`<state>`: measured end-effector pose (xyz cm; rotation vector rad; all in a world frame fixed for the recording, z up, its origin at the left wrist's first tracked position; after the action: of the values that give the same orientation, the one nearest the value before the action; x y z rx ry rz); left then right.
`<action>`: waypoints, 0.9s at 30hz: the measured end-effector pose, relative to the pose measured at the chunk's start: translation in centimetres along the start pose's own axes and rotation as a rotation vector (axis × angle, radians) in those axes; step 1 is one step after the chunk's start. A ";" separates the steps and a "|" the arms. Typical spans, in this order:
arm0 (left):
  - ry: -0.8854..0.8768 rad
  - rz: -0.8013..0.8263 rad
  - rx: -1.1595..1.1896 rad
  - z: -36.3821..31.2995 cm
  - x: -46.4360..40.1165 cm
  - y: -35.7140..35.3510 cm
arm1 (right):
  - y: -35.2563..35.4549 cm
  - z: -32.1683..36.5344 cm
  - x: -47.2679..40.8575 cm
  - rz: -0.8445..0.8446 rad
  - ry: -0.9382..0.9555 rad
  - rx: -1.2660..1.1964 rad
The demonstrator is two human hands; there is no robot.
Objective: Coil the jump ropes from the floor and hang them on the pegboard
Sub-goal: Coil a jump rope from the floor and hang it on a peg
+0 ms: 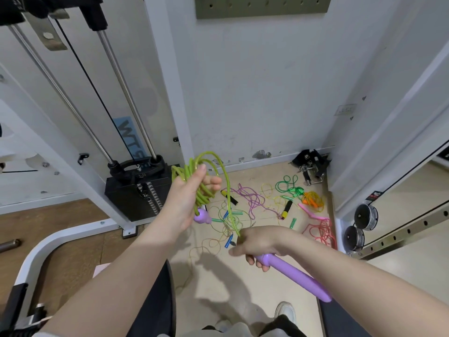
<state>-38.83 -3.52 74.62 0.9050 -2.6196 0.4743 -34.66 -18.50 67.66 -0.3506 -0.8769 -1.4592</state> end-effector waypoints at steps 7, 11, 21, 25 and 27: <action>0.034 0.246 -0.567 2.4 1.7 -3.3 | -1.1 3.3 0.0 0.226 0.111 0.255; 0.110 0.304 -0.735 3.5 2.2 -3.0 | 0.3 5.8 1.7 0.217 0.264 0.432; 0.217 0.358 -0.547 2.9 0.8 -1.7 | 5.0 8.1 5.8 -0.467 0.596 0.809; 0.442 0.573 -0.381 2.5 1.3 -2.5 | 6.6 6.1 5.1 -0.537 0.627 0.541; 0.516 0.688 -0.331 2.3 1.3 -2.7 | 6.9 5.6 4.6 -0.533 0.655 0.422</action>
<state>-38.55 -7.14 73.66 -0.2260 -2.3446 0.3476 -30.32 -16.94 76.55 0.6949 -0.7288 -1.6645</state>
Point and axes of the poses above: each hand's wrist, its own x-axis away from the middle knuckle, its own y-axis out of the back of the hand, z = x × y, the point moved 5 cm from there along -x, towards the middle knuckle, and after that the axes turned 12 degrees about y, right-handed, at the moved point
